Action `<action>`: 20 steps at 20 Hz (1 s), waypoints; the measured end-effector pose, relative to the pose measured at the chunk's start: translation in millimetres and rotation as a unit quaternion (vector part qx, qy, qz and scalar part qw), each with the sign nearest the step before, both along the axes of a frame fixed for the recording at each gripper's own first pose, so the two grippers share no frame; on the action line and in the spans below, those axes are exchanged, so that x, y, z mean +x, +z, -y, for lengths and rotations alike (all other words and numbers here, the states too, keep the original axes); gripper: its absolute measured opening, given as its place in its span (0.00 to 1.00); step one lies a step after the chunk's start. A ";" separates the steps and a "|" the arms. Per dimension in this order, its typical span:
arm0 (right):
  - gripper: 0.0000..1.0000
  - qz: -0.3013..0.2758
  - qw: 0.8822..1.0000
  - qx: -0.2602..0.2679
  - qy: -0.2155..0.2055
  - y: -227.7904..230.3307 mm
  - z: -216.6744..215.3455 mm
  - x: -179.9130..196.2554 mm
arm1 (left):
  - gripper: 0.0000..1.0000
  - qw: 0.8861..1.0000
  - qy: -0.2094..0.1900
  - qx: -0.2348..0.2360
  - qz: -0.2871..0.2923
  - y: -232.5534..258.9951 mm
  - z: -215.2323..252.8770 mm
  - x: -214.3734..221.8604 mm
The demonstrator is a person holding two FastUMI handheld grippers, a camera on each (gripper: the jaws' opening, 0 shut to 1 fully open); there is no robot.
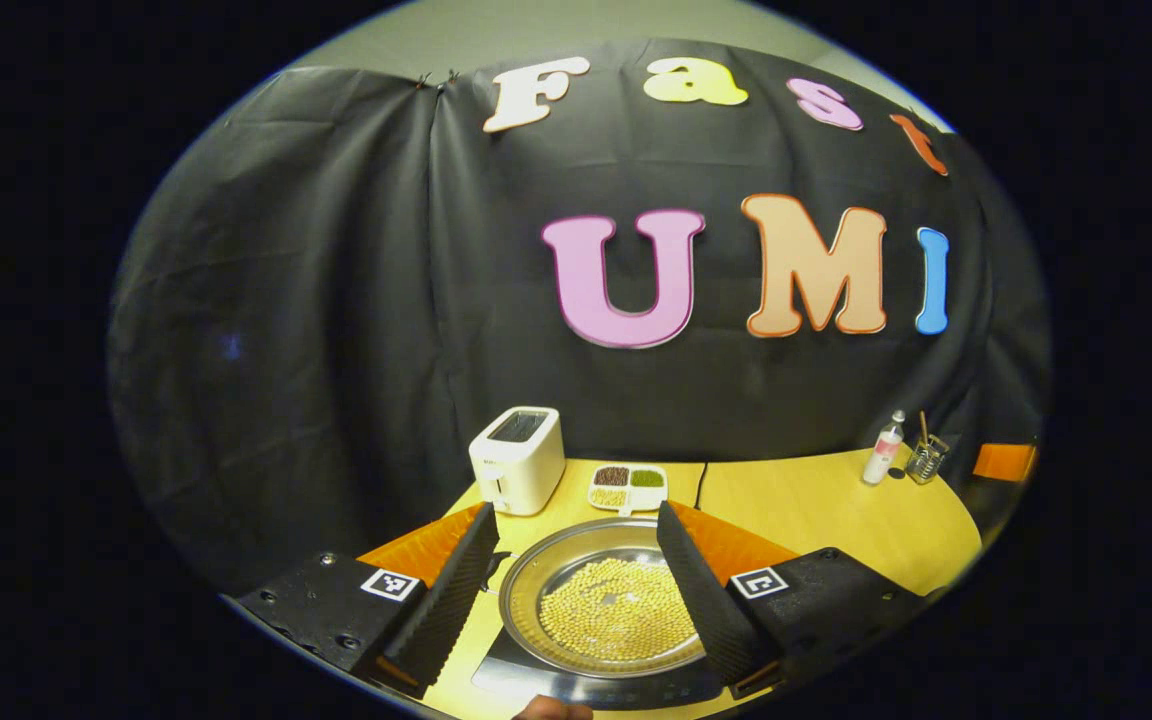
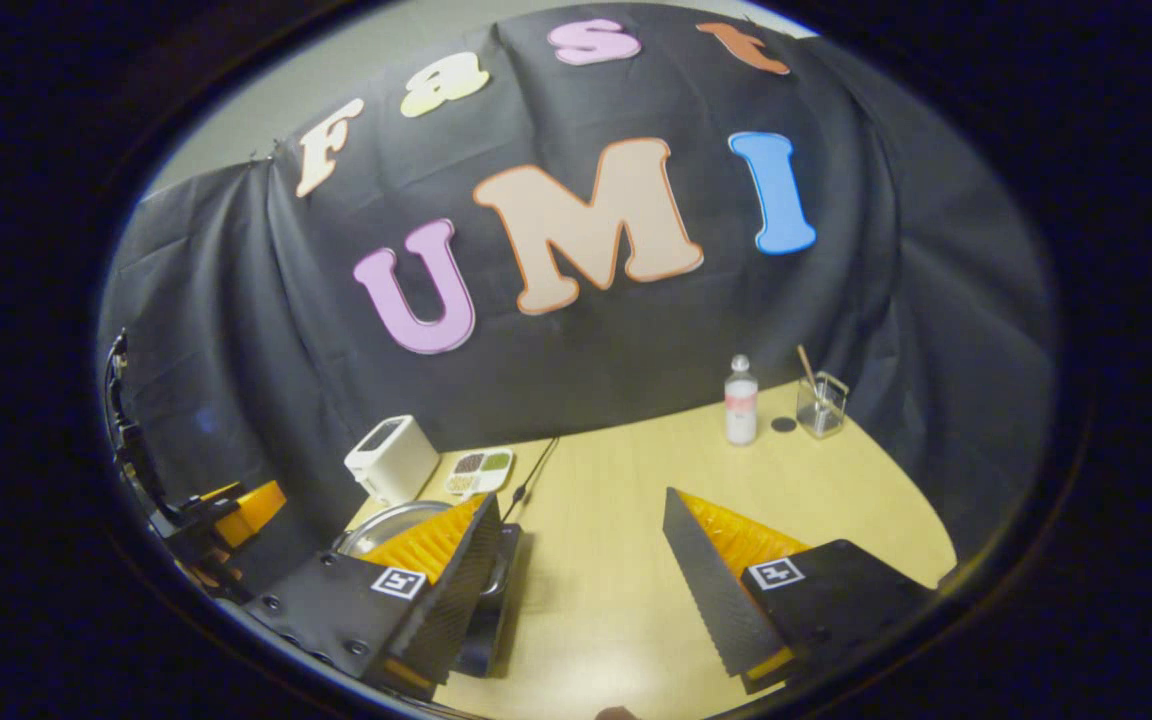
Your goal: First push the handle of the pot to place it horizontally, then grasp the pot with both hands and set it on the induction cooktop.
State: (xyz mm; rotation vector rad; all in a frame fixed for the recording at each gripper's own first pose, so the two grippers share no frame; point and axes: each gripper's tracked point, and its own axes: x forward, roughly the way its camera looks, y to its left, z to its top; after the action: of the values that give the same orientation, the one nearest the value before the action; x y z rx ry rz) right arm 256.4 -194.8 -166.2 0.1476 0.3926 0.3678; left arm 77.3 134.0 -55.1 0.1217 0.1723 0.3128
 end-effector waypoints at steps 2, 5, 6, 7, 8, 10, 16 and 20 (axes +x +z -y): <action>0.92 0.036 0.999 -0.002 0.009 28.4 18.7 0.5 | 0.97 1.000 -0.008 0.007 0.023 18.7 37.4 -1.1; 0.92 0.091 0.996 -0.010 0.022 65.2 42.9 -4.9 | 0.96 0.998 -0.015 0.010 0.061 41.8 94.5 -8.5; 0.92 0.107 0.994 -0.012 0.026 76.3 52.5 -10.0 | 0.96 0.997 -0.018 0.010 0.074 47.4 112.9 -12.2; 0.92 0.122 0.992 -0.015 0.028 85.4 62.2 -14.6 | 0.96 0.996 -0.019 0.010 0.086 52.1 128.7 -16.3; 0.92 0.137 0.990 -0.019 0.029 93.6 74.3 -15.8 | 0.96 0.995 -0.025 0.011 0.096 55.2 145.2 -18.8; 0.93 0.153 0.988 -0.031 0.022 96.0 97.6 -18.9 | 0.96 0.993 -0.030 0.011 0.110 55.9 170.3 -24.3; 0.93 0.161 0.986 -0.041 -0.007 101.7 161.6 -26.8 | 0.97 0.993 -0.039 -0.019 0.111 42.3 219.8 -28.4; 0.93 0.167 0.985 -0.043 -0.030 106.3 195.4 -28.1 | 0.96 0.992 -0.051 -0.012 0.111 42.3 242.7 -25.0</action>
State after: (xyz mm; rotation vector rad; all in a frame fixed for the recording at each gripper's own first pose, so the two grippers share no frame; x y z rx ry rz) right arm 228.3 -390.1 -59.9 0.0127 0.0718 0.3093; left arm 52.3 -108.7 -12.8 0.0713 -0.0497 0.2201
